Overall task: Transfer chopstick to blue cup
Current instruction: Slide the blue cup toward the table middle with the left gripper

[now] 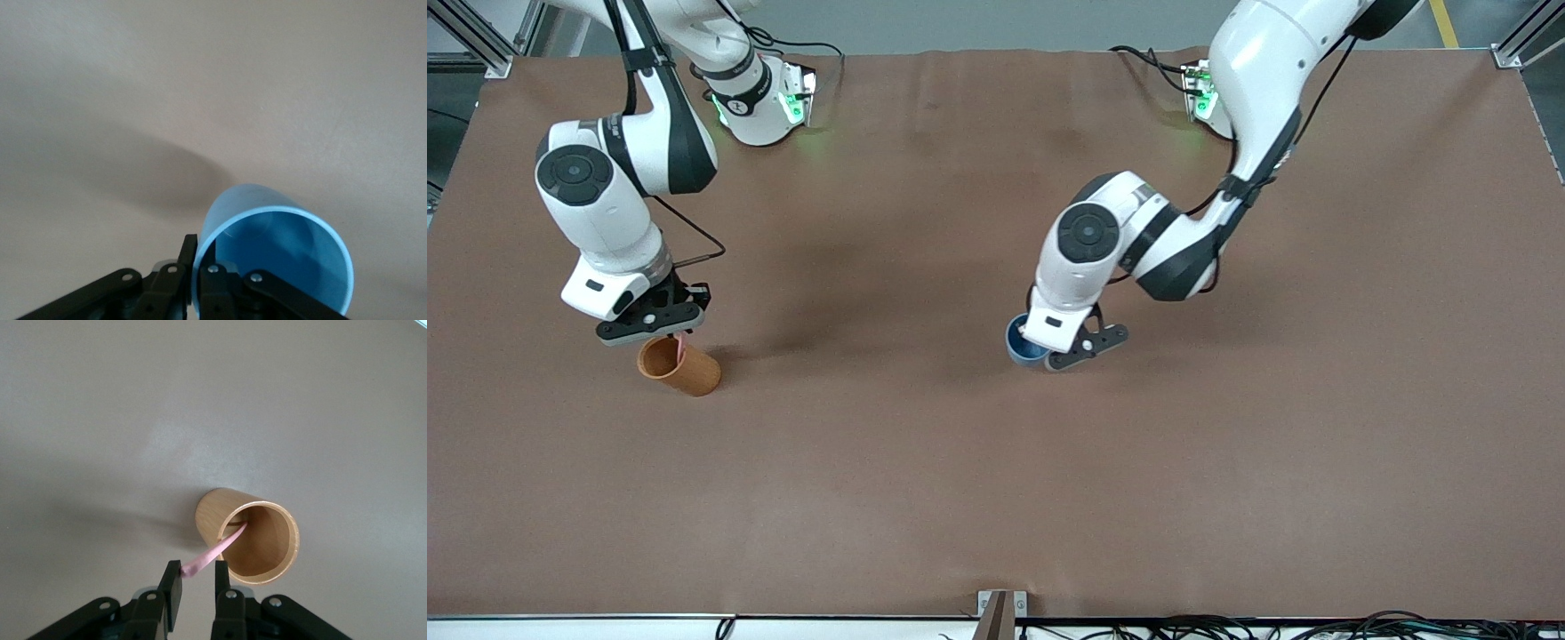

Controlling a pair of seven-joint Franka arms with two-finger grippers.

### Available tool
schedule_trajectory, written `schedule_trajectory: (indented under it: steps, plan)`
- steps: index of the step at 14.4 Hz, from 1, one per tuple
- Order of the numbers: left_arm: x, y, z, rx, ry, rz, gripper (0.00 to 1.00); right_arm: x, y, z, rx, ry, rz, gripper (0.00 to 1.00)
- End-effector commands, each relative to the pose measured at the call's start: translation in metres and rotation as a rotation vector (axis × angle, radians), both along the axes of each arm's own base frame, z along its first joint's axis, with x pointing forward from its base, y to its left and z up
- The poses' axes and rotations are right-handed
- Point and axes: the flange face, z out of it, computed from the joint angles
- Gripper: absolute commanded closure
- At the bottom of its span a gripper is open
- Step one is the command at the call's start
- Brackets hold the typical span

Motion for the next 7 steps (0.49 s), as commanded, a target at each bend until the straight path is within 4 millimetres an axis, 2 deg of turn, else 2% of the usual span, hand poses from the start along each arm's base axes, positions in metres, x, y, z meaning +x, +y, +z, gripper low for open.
schedule_trajectory:
  steps: [1, 3, 7]
  plan:
    - [0.009, -0.008, -0.010, 0.012, -0.013, 0.015, 1.00, -0.003, 0.000, -0.005, -0.010, -0.011, 0.017, 0.72]
    - [0.012, -0.010, -0.017, 0.014, -0.015, 0.009, 1.00, -0.001, 0.001, -0.005, -0.007, -0.019, 0.019, 0.72]
    - [0.003, -0.021, -0.034, 0.043, -0.026, 0.018, 0.99, 0.003, 0.001, -0.010, -0.003, -0.028, 0.022, 0.72]
